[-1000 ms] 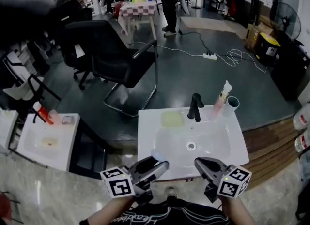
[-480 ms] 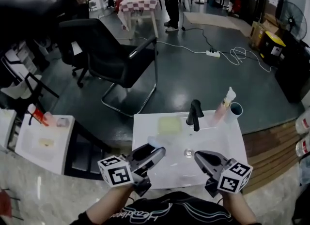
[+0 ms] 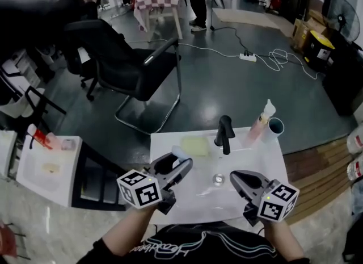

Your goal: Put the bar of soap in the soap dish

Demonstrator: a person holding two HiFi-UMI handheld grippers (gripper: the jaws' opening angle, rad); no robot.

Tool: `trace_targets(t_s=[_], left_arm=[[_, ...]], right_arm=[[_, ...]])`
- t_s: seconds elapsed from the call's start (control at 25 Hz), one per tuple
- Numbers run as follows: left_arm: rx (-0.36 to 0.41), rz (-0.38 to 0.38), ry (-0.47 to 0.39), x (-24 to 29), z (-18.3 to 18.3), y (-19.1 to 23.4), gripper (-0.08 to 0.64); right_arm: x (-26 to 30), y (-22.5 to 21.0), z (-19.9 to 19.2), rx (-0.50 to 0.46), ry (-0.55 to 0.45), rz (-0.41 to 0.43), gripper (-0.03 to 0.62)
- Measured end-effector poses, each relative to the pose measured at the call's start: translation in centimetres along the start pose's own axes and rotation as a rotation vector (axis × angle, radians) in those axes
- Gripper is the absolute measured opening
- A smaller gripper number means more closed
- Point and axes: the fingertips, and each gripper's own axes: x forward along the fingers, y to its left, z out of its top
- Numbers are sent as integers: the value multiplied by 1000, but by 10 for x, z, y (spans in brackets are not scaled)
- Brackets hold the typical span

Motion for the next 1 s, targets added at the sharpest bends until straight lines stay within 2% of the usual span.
trace_targets(t_s=[0.28, 0.4, 0.64, 1.0], left_arm=[[163, 79, 41, 23, -3, 28, 264], [269, 105, 84, 31, -8, 40, 265], [472, 129, 207, 47, -18, 60, 264], [619, 115, 441, 74, -48, 91, 264]], right_arm=[[0, -15, -5, 1, 21, -13, 28], [0, -22, -10, 5, 26, -20, 28], [0, -31, -22, 22, 39, -34, 28], [3, -40, -36, 57, 42, -17, 28]])
